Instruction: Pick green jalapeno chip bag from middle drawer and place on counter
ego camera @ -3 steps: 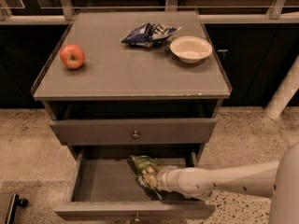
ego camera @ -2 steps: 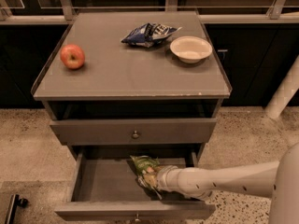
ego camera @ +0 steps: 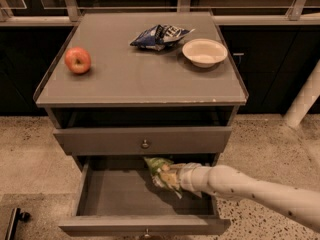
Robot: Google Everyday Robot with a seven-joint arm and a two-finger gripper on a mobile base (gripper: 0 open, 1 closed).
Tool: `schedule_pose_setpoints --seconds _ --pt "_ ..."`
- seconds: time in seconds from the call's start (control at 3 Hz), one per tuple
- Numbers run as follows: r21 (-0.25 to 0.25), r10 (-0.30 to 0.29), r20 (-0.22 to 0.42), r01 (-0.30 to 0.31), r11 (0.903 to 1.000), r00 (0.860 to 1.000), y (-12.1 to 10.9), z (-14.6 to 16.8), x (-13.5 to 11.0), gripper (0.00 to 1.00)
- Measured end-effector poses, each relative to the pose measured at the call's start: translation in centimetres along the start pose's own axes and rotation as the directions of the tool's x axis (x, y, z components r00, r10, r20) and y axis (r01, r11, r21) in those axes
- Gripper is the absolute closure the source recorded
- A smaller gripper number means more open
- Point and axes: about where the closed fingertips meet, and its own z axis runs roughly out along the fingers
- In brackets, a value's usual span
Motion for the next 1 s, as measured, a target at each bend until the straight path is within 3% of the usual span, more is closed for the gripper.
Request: schedule_pose_setpoints --seconds 0.33,0.67,1.0 --pt "0.009 -0.031 0.095 0.03 0.9995 0.995 -3.3 -4.9 -4.7 1.0" --pt "0.009 -0.031 0.095 0.03 0.9995 0.995 -3.3 -4.9 -4.7 1.0" --pt "-0.025 -0.012 0.094 0.015 0.9996 0.995 -1.9 -5.9 -4.1 1.0"
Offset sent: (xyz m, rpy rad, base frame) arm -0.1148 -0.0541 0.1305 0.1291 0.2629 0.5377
